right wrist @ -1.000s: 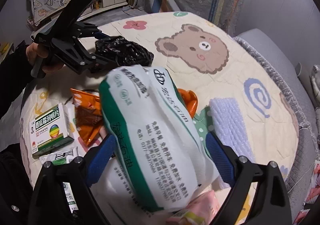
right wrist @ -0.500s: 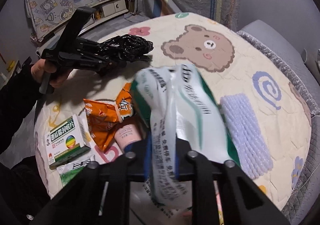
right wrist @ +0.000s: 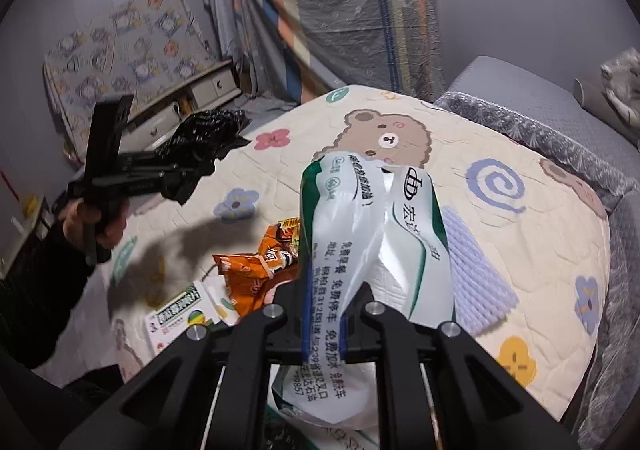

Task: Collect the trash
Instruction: 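Carry the bag and wipe pack with both tools over the yellow-rimmed bin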

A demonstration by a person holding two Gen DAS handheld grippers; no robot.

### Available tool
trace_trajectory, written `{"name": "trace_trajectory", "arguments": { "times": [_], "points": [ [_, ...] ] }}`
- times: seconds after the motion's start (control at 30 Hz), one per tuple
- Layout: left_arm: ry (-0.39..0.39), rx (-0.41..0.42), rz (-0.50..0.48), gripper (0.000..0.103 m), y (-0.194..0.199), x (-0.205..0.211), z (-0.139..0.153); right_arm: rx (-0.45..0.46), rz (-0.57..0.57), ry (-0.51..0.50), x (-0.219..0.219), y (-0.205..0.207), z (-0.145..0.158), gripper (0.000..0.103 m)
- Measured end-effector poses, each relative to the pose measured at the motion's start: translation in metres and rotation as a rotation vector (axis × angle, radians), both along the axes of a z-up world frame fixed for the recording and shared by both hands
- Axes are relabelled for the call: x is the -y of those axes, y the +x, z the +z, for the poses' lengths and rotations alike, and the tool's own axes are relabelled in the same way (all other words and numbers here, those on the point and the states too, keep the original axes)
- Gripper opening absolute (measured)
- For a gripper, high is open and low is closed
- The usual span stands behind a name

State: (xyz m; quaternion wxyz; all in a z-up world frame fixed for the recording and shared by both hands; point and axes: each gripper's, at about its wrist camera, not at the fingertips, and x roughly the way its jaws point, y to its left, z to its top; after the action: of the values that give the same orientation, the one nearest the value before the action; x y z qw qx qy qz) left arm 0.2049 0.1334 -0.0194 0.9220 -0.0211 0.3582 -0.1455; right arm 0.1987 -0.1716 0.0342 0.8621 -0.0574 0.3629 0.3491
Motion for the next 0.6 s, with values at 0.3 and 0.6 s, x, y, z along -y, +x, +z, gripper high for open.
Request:
{"name": "trace_trajectory", "arguments": {
  "times": [0.3,0.6],
  "points": [
    [-0.047,0.069,-0.158,0.024,-0.016,0.093,0.047,0.084,-0.134,0.133,0.081,-0.048,0.046,0.006],
    [-0.032,0.112,-0.363,0.024,-0.036,0.201,0.071,0.186,-0.339,0.136,0.162,-0.105,0.074,0.006]
  ]
}}
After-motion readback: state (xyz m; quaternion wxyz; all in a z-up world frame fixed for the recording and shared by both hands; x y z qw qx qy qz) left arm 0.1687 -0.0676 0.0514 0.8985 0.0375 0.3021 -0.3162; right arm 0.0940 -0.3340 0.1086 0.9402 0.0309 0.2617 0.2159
